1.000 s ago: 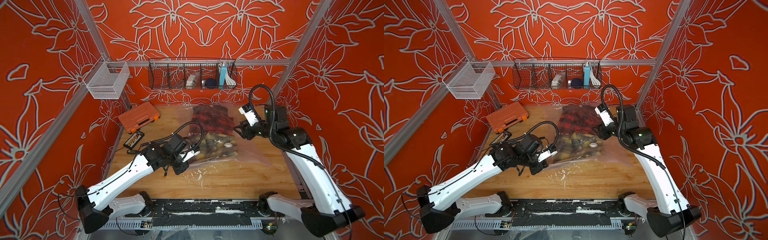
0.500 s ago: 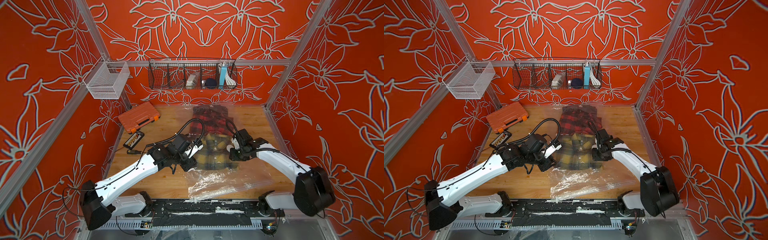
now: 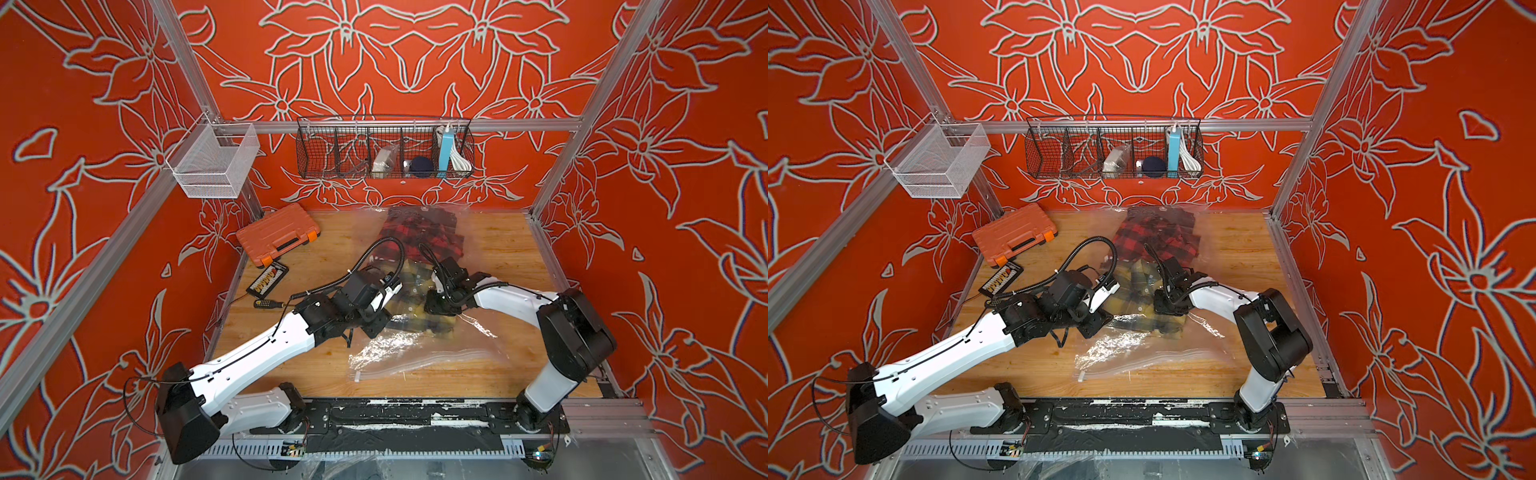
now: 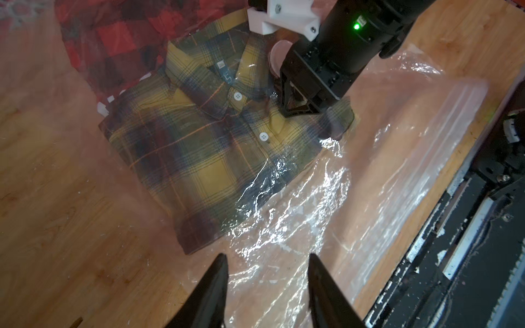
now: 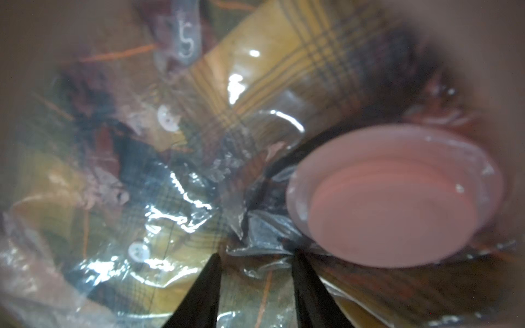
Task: Place the folded shirt into the vacuum bag
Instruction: Adjust the vacuum bag at the center of the board, then reset both arms
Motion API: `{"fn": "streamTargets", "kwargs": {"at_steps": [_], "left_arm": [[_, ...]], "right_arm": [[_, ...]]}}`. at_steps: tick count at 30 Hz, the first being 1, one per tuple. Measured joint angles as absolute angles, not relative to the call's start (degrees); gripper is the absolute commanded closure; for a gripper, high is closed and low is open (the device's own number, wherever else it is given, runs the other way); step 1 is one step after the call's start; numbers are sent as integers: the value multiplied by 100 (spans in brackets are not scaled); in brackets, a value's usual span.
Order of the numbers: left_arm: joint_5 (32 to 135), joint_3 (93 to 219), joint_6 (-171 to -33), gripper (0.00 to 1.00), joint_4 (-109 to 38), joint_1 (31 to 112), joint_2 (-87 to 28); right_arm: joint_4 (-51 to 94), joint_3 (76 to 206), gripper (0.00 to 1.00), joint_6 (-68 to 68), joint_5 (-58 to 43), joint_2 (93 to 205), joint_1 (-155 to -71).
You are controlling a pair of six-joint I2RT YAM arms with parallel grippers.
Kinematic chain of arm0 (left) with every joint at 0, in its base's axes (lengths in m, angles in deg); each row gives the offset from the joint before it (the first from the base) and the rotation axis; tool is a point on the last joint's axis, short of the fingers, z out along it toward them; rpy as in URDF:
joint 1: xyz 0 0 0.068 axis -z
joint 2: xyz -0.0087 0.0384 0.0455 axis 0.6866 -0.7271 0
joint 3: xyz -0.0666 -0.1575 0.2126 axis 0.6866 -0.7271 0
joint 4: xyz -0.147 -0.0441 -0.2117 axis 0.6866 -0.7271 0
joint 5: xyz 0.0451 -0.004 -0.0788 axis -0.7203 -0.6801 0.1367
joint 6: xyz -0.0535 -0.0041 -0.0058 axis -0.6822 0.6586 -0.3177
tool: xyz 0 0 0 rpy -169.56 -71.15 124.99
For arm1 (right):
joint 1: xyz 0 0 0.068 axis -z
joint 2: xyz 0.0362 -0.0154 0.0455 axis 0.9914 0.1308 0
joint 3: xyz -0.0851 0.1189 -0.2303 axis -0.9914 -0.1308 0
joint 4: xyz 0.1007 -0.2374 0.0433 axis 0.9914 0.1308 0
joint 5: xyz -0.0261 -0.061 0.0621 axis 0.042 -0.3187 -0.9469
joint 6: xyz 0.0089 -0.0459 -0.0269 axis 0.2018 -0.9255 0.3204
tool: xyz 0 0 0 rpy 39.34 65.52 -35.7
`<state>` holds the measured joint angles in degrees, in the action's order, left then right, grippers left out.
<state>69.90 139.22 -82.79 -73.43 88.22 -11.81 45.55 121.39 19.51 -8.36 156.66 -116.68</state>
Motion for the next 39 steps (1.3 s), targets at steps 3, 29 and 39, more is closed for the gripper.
{"fn": "streamTargets", "kwargs": {"at_steps": [3, 29, 39], "left_arm": [[6700, 13640, -8378, 44, -7090, 8778, -966], [4855, 9846, -8338, 1, -773, 5154, -1581], [5821, 9769, -8310, 1, 630, 4743, -2431]], "right_arm": [[4826, 12181, 34, 1669, -711, 15364, -11613], [-507, 8705, 2, -1994, 2211, 13010, -9165], [-2107, 8100, 2, -2033, 1636, 14046, -8910]]}}
